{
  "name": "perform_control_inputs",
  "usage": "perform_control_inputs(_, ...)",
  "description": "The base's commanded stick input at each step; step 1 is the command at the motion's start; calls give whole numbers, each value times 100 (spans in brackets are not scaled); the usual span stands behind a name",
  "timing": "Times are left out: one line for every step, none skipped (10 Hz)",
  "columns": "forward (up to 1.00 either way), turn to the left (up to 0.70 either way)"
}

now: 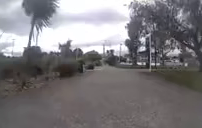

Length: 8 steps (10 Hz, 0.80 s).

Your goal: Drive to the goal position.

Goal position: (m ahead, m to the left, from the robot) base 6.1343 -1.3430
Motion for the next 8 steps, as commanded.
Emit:
perform_control_inputs(100,0)
perform_control_inputs(100,0)
perform_control_inputs(100,0)
perform_control_inputs(100,0)
perform_control_inputs(100,0)
perform_control_inputs(100,0)
perform_control_inputs(100,0)
perform_control_inputs(100,0)
